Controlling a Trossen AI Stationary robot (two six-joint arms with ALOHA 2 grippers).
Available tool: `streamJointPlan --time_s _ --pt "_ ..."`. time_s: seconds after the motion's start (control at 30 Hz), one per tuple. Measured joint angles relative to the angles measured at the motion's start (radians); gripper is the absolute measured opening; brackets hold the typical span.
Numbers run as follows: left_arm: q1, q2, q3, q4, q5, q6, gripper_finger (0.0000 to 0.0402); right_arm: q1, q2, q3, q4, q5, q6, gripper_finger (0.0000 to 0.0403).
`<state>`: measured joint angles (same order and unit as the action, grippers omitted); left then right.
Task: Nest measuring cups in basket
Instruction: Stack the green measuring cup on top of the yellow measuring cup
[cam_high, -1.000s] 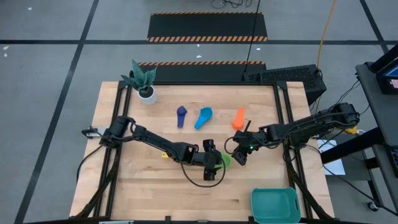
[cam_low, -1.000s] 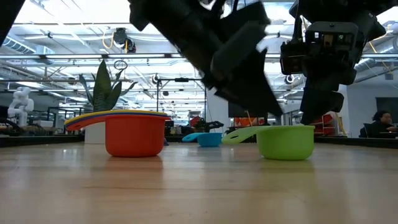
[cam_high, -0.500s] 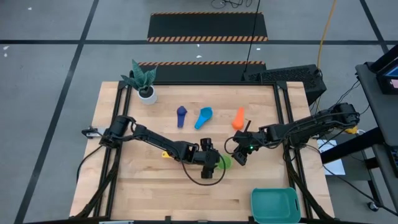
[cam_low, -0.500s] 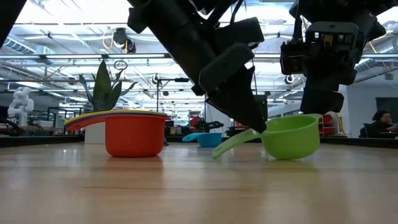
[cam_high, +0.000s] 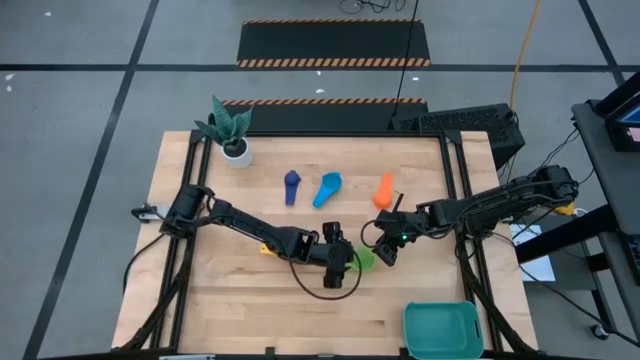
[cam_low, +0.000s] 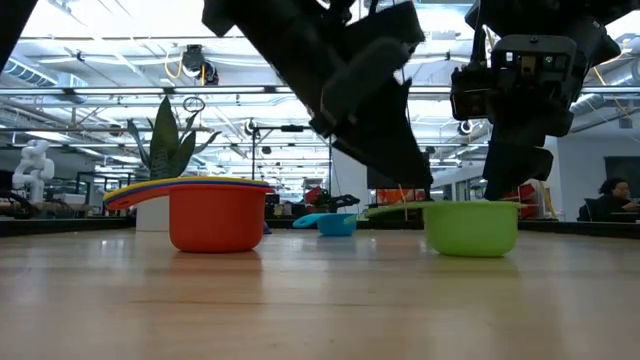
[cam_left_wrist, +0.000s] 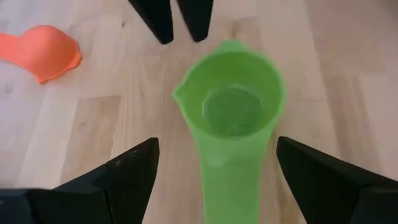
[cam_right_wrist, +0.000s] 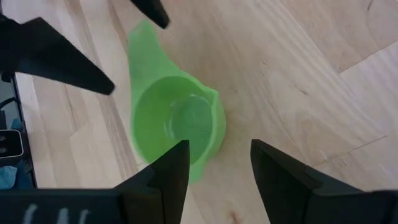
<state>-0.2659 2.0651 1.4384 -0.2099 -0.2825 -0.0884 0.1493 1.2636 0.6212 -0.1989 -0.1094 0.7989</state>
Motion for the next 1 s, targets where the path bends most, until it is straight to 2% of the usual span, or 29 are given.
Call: streamJointPlan --time_s 0.57,0.77,1.0 --pt "-0.027 0.003 0.000 -0.029 -0.010 -0.083 0.0328 0.000 0.000 0.000 -0.012 0.001 0.000 0.0162" --pt "-0.030 0.041 0.000 -0.027 -0.110 -0.114 0.0328 0.000 0.000 0.000 -0.022 0.002 -0.003 0.0162" --pt "-0.052 0.045 -0.010 -0.023 -0.127 -0.125 0.0328 0.000 0.000 0.000 -0.019 0.002 -0.007 0.0162"
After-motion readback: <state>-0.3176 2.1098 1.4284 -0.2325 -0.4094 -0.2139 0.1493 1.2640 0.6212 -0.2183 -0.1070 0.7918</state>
